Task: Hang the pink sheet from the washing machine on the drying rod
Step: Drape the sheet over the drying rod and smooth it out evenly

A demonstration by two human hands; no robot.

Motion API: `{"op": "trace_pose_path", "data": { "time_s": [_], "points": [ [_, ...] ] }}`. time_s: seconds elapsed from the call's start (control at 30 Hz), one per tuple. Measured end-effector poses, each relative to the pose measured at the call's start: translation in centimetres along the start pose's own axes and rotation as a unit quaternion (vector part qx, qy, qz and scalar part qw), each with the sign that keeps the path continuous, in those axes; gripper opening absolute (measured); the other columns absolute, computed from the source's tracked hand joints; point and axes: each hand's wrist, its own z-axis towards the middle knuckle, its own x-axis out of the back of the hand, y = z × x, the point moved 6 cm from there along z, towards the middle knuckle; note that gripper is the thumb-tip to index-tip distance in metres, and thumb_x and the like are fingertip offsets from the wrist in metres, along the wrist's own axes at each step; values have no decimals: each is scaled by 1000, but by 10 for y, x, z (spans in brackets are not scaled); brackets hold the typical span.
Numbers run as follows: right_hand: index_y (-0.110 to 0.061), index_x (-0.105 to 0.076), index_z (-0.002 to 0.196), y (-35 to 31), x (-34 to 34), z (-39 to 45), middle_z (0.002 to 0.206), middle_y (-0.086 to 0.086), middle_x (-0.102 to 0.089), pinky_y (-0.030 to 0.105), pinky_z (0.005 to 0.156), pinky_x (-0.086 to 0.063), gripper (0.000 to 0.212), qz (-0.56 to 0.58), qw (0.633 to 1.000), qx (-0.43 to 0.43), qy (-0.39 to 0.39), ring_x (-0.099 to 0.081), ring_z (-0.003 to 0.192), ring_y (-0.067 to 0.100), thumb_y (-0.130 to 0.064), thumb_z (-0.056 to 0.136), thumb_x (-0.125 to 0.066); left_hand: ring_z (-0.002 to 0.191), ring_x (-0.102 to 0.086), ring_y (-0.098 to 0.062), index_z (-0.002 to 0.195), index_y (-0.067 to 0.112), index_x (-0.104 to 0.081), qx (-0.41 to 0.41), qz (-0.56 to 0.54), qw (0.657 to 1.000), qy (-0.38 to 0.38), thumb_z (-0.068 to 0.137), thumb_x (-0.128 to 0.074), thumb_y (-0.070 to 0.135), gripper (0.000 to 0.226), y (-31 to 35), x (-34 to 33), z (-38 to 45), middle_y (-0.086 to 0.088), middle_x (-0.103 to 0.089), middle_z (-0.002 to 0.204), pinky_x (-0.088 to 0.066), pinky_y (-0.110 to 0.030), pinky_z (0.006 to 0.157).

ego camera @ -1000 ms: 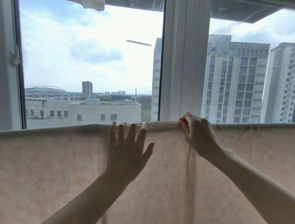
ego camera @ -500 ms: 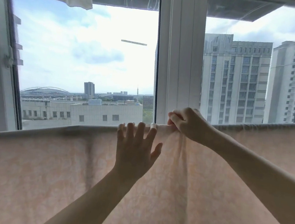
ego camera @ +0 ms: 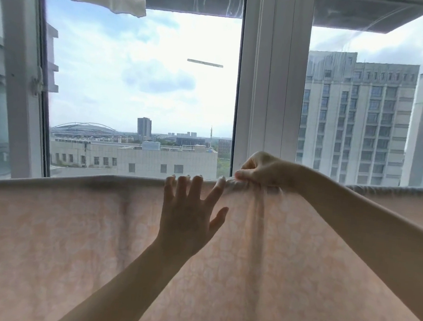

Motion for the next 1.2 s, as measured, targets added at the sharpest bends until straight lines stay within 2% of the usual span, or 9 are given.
{"op": "trace_pose_path", "data": {
  "time_s": [0.1,0.17,0.3,0.47,0.6,0.73,0.87,0.97,1.2],
  "points": [
    [-3,-68,85,5,9,-7,64,1,-55,16,47,-41,26,82,988,54,121,-49,53,11,-24,96,-55,113,-52,-36,141,27,-44,-4,-6,1000,-18,91,-42,58,59,3,-5,0,-15,-54,125,-38,-58,100],
    [-3,-67,86,9,12,-16,66,-2,-57,11,49,-42,24,53,979,96,173,-54,56,9,-22,96,-55,113,-52,-36,140,25,-46,-12,-8,1000,-21,91,-42,57,59,8,-7,1,-15,-54,126,-38,-58,101],
    [-9,-65,84,20,12,-30,69,-7,-58,5,56,-44,22,-81,963,125,225,-57,62,6,-29,92,-60,109,-53,-35,128,18,-54,13,-35,999,1,93,-41,55,52,24,-4,8,-14,-57,117,-40,-56,99],
    [-8,-68,86,27,17,-37,70,-6,-59,5,53,-40,23,-100,952,132,257,-54,60,0,-29,91,-62,110,-54,-33,121,13,-58,19,-59,998,-8,94,-39,54,52,59,-7,20,-11,-58,120,-40,-53,103],
    [-5,-71,90,32,22,-45,75,-1,-65,6,59,-46,19,-88,957,133,243,-61,64,5,-23,91,-64,112,-52,-33,124,18,-57,20,-44,999,-2,92,-38,56,53,70,-8,22,-10,-57,121,-37,-55,104],
    [-9,-71,95,49,32,-59,83,-2,-69,0,63,-43,11,-63,962,112,241,-61,72,-2,-17,90,-65,108,-53,-35,124,17,-56,12,-26,1000,1,90,-40,57,55,62,-11,21,-12,-56,116,-38,-56,100],
    [-15,-67,107,58,24,-67,94,-11,-65,6,75,-49,27,-70,975,134,163,-60,82,-6,-30,85,-70,109,-51,-36,126,16,-55,14,-18,1000,1,90,-41,58,57,57,-13,19,-13,-56,116,-38,-57,100],
    [-16,-67,109,54,19,-66,97,-11,-66,9,80,-51,32,-48,969,155,184,-62,86,-5,-35,84,-70,110,-52,-36,129,19,-55,17,-13,1000,-9,90,-40,60,58,57,-15,20,-14,-56,118,-38,-57,101],
    [-16,-75,97,46,24,-63,85,-12,-70,3,75,-47,22,-31,959,190,207,-64,73,-8,-26,78,-76,106,-51,-36,131,20,-54,10,1,1000,-6,92,-36,60,58,50,-10,18,-14,-55,114,-40,-56,99]
  ]
}}
